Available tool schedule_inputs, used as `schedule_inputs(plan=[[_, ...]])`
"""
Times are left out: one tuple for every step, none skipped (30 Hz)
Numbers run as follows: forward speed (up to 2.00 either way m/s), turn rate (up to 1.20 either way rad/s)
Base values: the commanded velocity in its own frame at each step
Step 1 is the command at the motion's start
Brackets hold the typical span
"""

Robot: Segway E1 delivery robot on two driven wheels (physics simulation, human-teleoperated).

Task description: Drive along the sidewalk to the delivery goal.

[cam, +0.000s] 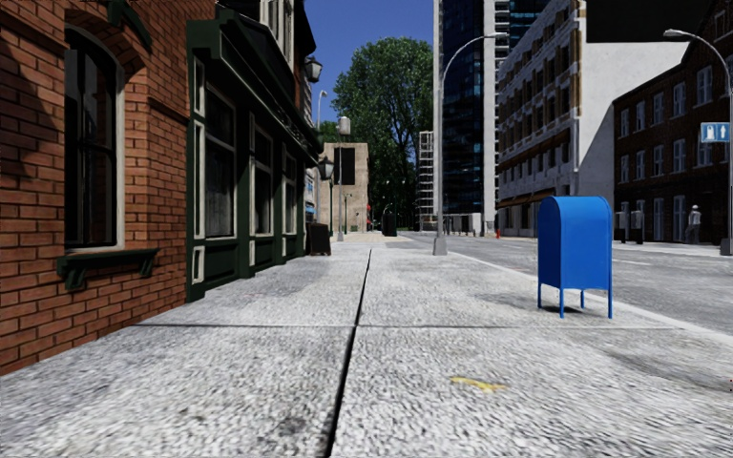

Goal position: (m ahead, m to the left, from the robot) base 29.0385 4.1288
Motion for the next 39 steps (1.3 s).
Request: schedule_inputs(plan=[[2.00, 0.00], [2.00, 0.00], [2.00, 0.00], [2.00, 0.00], [2.00, 0.00], [2.00, 0.00], [2.00, 0.00], [2.00, 0.00], [2.00, 0.00], [2.00, 0.00], [2.00, 0.00], [2.00, 0.00], [2.00, 0.00], [2.00, 0.00], [2.00, 0.00], [2.00, 0.00], [2.00, 0.00], [2.00, 0.00], [2.00, 0.00], [2.00, 0.00], [2.00, 0.00], [2.00, 0.00], [2.00, 0.00], [2.00, 0.00], [2.00, 0.00], [2.00, 0.00], [2.00, 0.00], [2.00, 0.00], [2.00, 0.00], [2.00, 0.00], [2.00, 0.00], [2.00, 0.00], [2.00, 0.00], [2.00, 0.00], [2.00, 0.00], [2.00, 0.00], [2.00, 0.00], [2.00, 0.00], [2.00, 0.00]])
